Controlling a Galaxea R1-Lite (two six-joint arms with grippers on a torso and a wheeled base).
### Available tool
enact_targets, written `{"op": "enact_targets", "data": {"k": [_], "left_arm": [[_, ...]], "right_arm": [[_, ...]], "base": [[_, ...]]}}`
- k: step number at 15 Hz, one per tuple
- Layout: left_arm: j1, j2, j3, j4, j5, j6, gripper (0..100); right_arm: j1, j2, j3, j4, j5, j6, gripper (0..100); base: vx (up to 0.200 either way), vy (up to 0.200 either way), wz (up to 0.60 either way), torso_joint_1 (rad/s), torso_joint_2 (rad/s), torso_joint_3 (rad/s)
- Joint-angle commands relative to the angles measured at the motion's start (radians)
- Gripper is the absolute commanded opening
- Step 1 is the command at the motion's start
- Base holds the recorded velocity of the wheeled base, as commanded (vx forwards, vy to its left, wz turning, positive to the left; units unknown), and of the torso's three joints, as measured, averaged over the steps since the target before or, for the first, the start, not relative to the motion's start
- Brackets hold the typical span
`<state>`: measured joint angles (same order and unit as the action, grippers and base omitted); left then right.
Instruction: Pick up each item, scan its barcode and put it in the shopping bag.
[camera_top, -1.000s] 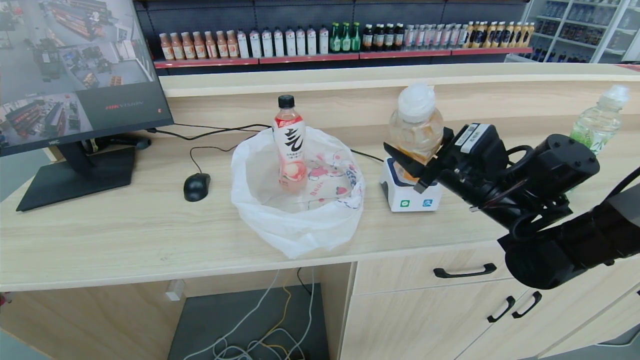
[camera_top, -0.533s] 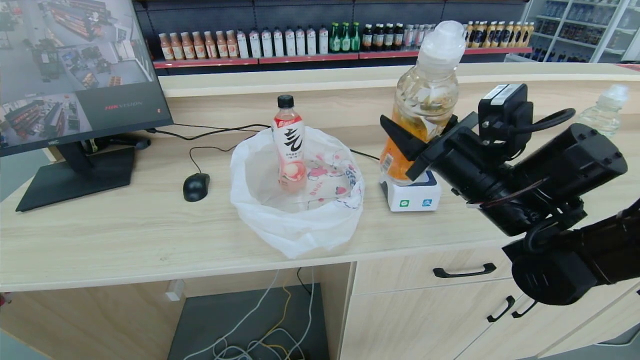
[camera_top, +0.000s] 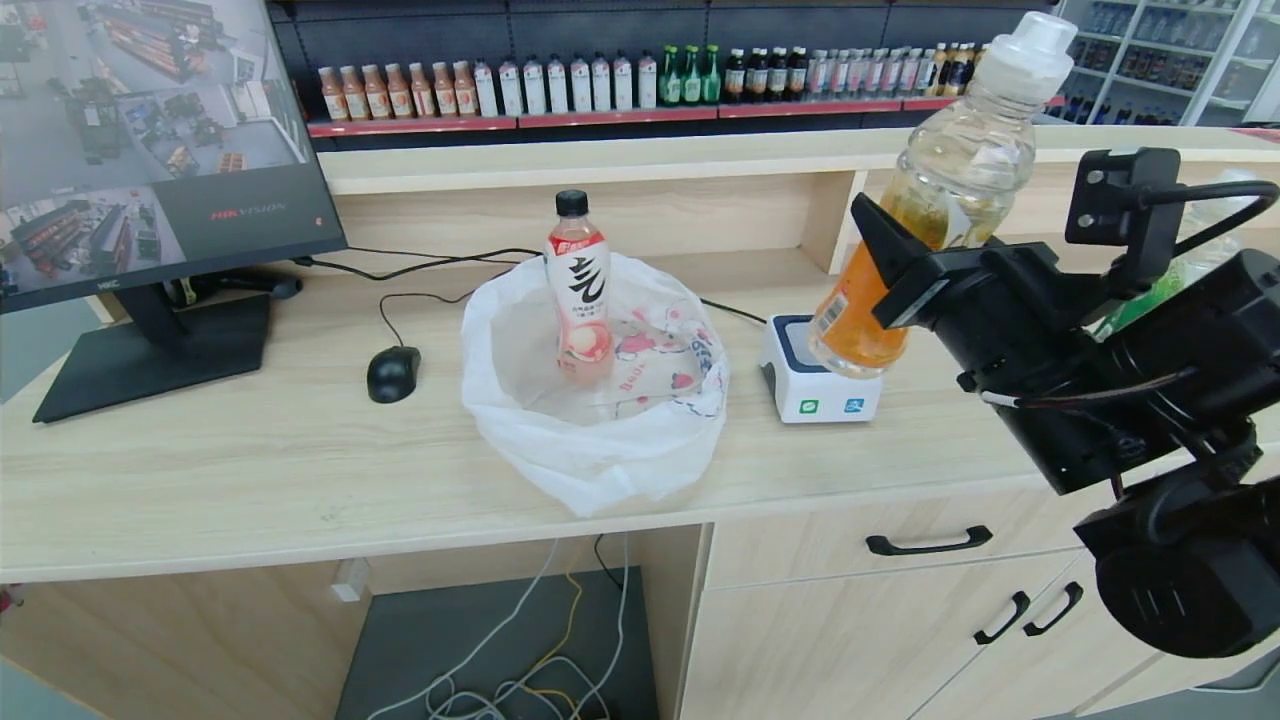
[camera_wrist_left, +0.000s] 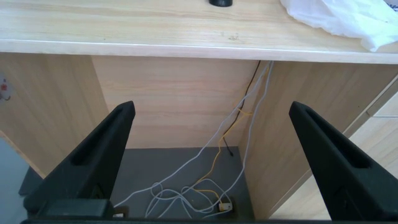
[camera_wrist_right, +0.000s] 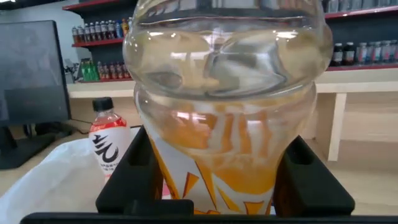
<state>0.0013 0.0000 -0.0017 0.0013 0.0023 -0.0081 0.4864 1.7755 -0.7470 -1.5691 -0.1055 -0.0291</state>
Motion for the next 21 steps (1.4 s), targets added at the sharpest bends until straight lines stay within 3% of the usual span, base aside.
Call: {"op": "enact_targets", "data": {"k": [1,5,10,17,21], "left_arm": [[0.000,0.000,0.000,0.000,0.001,0.000,100],[0.000,0.000,0.000,0.000,0.001,-0.006,100],[0.000,0.000,0.000,0.000,0.001,-0.006,100],[0.000,0.000,0.000,0.000,0.001,-0.007,100],[0.000,0.000,0.000,0.000,0.001,0.003,100]], "right_arm": [[-0.012,-0.016,0.012,-0.002,0.000,0.014,0],[-0.098,-0.021,0.032,-0.002,0.000,0.067,0],[-0.127,-0.016,0.023,-0.002,0.000,0.049,0],[-0.123,-0.022,0.018,-0.002,0.007,0.003,0],[-0.078,-0.004,-0.014,-0.002,0.009,-0.008,0]], "base": [[0.000,0.000,0.00,0.000,0.00,0.000],[0.000,0.100,0.00,0.000,0.00,0.001],[0.000,0.200,0.00,0.002,0.00,0.001],[0.000,0.200,0.00,0.000,0.00,0.006],[0.000,0.000,0.00,0.000,0.00,0.000]]}}
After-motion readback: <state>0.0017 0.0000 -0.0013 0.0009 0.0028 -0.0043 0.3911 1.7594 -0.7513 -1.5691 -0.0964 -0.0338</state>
